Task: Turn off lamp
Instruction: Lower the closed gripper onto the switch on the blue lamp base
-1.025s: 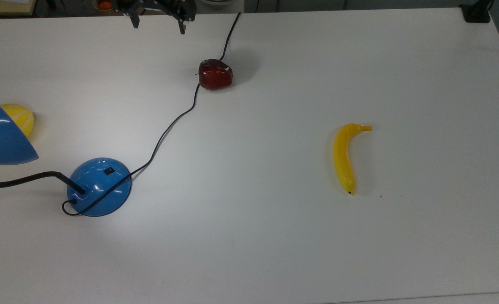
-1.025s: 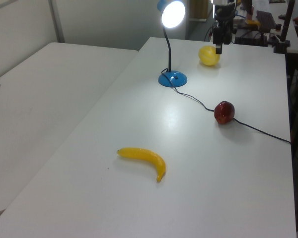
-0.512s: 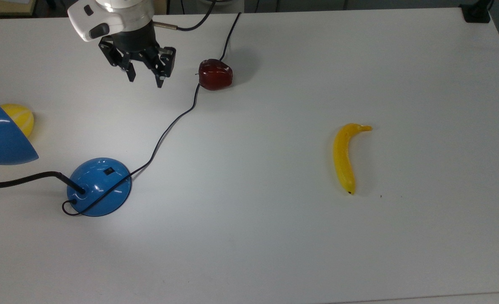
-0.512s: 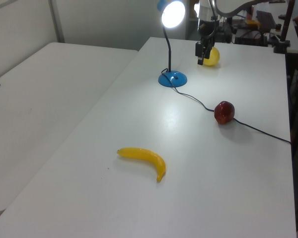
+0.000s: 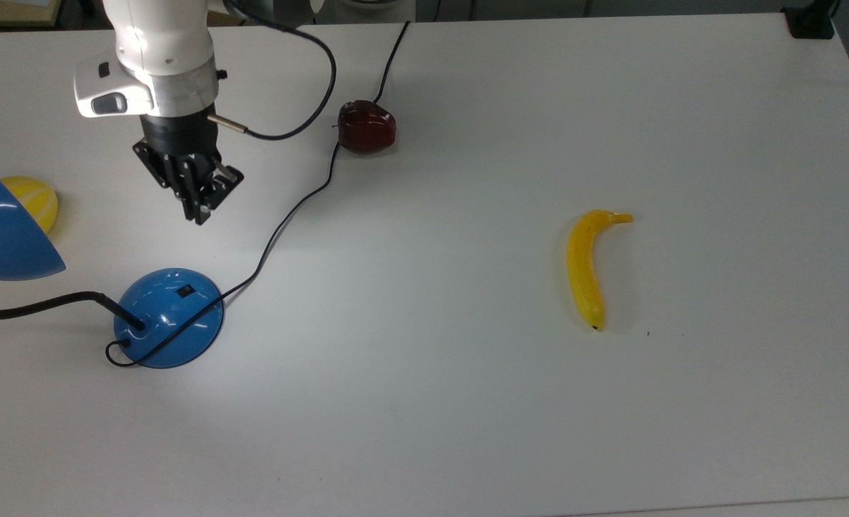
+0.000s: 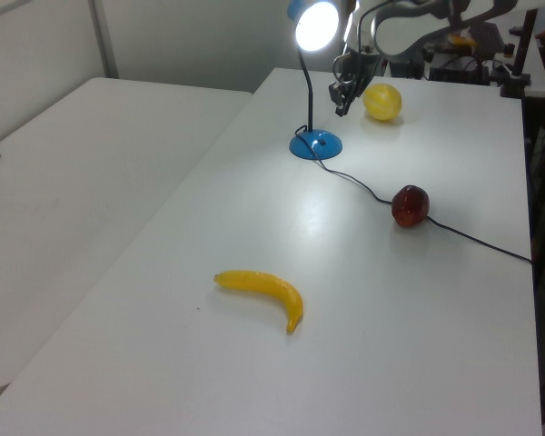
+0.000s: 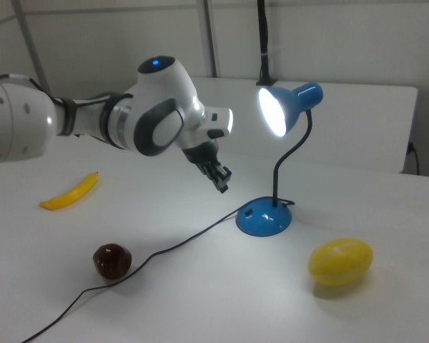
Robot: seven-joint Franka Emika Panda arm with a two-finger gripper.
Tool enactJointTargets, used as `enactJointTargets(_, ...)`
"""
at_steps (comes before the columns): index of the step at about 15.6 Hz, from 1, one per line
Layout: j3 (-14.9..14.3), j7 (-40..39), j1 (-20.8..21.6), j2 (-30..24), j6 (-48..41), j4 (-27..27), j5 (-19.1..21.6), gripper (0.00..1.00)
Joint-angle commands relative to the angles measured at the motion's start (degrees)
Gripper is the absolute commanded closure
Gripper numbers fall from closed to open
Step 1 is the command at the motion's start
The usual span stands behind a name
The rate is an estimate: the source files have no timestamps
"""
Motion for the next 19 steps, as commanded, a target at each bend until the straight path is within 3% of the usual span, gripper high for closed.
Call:
enactJointTargets(1, -0.4, 5.1, -0.6, 6.5, 10.6, 2.2, 0.7, 0.87)
enactJointTargets(4, -0.4, 7.6, -1.8, 12.0, 16.2, 6.1, 0.3, 0.87)
enactJointTargets(7, -0.6, 7.6, -1.9, 14.4, 16.2, 8.2, 0.1, 0.87)
enactJointTargets(19, -0.8, 7.1, -0.1, 13.4, 15.8, 2.0, -0.5, 0.87)
